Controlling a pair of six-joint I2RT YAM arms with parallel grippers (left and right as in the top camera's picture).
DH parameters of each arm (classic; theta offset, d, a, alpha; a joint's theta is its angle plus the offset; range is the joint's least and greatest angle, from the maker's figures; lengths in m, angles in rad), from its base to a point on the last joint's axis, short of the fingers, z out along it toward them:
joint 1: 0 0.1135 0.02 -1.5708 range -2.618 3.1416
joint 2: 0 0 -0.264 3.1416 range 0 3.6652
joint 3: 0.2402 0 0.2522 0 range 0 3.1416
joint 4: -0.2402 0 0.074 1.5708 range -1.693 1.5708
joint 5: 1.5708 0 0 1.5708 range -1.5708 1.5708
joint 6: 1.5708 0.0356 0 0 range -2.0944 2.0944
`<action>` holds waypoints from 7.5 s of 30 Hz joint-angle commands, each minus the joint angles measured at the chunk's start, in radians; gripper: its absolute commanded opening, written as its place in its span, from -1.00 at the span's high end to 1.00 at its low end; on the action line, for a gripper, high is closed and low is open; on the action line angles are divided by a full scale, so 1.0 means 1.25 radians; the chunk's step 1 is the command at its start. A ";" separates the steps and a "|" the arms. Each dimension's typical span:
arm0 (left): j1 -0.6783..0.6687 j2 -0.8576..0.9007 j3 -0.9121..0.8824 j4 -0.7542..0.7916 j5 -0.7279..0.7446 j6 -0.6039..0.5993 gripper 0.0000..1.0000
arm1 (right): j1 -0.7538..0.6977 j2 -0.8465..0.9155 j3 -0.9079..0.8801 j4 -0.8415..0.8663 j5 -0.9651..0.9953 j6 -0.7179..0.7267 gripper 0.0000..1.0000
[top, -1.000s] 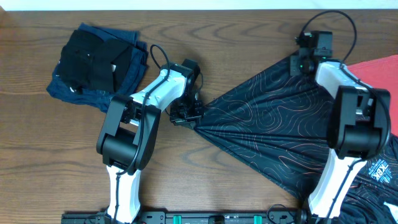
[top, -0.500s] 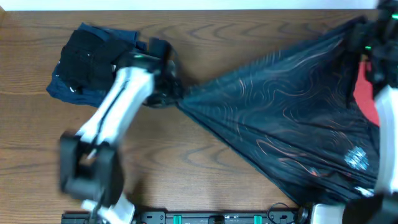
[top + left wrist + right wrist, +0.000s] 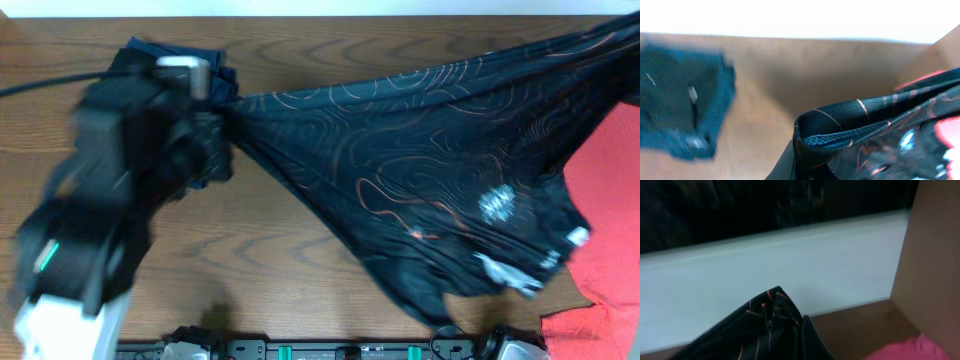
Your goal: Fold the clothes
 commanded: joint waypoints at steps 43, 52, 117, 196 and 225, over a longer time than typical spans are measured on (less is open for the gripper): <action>0.004 0.306 0.466 -0.028 -0.132 0.234 0.88 | -0.007 0.255 0.450 -0.325 0.046 -0.021 0.98; 0.004 0.668 0.466 0.111 -0.135 0.230 0.88 | 0.033 0.590 0.450 -0.311 -0.025 -0.021 0.91; 0.007 0.530 0.472 -0.394 0.064 0.120 -0.89 | -0.496 0.809 -0.048 -0.073 -0.054 0.178 0.92; 0.007 0.532 0.459 -0.418 0.064 0.120 -0.91 | -0.264 0.717 -0.260 0.142 -0.031 0.179 0.97; -0.193 0.546 -0.394 0.248 0.032 0.099 -0.91 | -0.157 0.312 -0.260 -0.040 -0.380 0.104 0.06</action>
